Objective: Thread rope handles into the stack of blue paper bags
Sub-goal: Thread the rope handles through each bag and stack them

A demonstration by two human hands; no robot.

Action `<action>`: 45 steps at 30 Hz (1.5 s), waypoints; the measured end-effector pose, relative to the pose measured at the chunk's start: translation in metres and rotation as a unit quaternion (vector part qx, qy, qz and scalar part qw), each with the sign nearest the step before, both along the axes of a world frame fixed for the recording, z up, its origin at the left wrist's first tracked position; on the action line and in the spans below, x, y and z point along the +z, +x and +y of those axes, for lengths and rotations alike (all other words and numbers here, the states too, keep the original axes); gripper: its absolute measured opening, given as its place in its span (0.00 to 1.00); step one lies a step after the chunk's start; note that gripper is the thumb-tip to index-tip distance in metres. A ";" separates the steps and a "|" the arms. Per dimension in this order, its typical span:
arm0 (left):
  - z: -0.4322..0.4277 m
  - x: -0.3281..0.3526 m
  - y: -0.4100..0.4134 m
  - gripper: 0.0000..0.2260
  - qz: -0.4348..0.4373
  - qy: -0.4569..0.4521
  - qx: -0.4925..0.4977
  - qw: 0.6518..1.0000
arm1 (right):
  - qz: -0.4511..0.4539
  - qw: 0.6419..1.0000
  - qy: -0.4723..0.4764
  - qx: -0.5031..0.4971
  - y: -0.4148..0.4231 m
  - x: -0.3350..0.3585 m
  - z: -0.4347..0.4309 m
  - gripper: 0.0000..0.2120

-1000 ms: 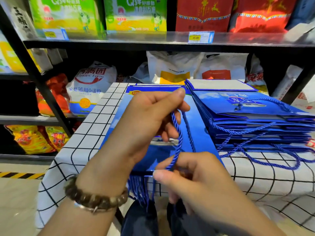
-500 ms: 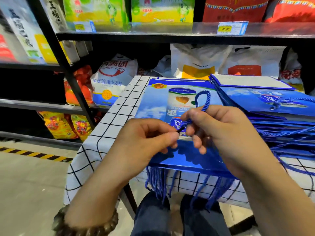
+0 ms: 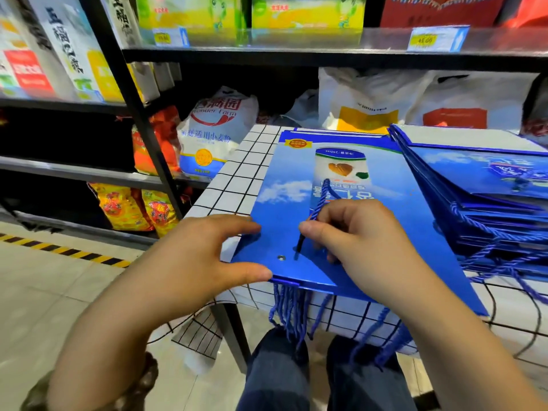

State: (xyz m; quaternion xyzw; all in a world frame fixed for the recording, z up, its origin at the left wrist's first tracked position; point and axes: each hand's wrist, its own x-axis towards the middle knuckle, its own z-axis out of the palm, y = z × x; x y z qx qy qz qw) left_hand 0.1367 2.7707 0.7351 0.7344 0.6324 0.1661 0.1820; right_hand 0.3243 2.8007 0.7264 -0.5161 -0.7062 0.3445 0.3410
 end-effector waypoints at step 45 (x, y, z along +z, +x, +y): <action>-0.009 -0.027 0.004 0.15 0.097 0.354 -0.123 0.922 | 0.078 0.992 -0.077 0.066 -0.002 0.011 0.006 0.07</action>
